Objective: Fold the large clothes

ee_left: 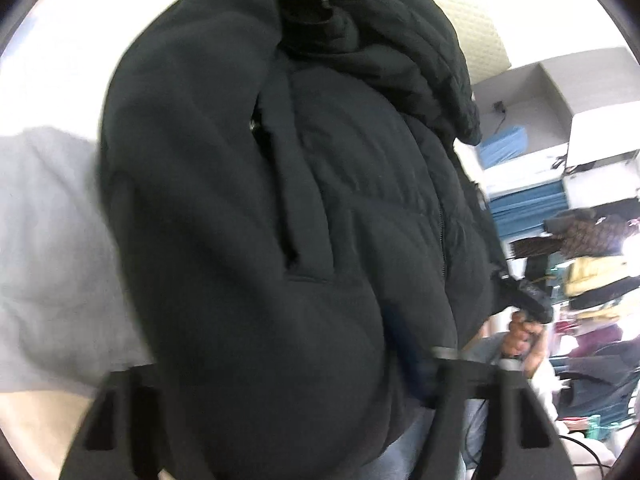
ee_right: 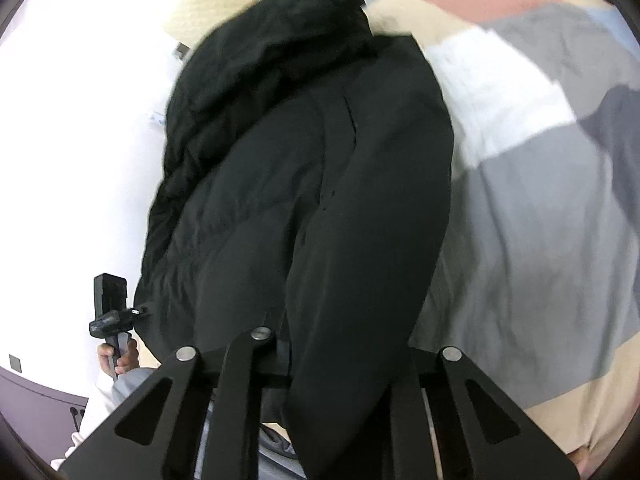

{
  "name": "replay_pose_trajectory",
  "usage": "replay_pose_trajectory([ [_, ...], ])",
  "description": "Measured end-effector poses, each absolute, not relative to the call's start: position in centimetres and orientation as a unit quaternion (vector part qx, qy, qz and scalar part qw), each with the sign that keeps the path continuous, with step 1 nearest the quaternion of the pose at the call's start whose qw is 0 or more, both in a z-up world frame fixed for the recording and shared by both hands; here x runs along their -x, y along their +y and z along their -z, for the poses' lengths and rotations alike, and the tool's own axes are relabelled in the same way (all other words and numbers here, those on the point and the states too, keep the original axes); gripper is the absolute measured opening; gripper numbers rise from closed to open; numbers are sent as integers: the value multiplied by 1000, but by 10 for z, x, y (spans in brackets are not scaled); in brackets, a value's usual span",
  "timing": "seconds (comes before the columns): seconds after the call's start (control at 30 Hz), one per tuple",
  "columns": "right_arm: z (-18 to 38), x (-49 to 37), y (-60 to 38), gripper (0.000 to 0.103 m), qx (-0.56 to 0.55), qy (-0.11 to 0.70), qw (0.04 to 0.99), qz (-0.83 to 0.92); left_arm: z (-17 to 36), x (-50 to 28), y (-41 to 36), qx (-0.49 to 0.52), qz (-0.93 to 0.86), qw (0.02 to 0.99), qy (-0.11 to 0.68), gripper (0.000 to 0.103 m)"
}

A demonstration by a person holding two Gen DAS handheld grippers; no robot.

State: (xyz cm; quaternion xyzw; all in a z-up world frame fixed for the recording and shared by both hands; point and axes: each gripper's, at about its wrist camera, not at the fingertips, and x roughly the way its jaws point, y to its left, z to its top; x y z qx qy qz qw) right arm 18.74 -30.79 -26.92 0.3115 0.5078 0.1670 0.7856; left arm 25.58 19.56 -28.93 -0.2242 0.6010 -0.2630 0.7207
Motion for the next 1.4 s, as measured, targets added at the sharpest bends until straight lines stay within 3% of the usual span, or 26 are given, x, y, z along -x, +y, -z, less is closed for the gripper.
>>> replay_pose_trajectory([
  [0.1,257,-180,-318,13,-309,496,797,-156,272,-252,192,198,241,737,599,29],
  [0.2,240,-172,-326,10,-300,482,809,-153,258,-247,192,196,218,750,593,18],
  [0.3,221,-169,-325,9,-278,471,823,-152,236,-234,189,187,198,773,573,14],
  [0.53,174,-154,-322,9,-208,438,862,-150,169,-192,195,124,156,842,500,13],
  [0.93,130,-102,-324,9,-176,387,894,-139,111,-140,213,163,141,865,453,11],
  [1.4,66,3,-334,9,-143,321,924,-154,42,-23,213,163,154,887,404,7],
])
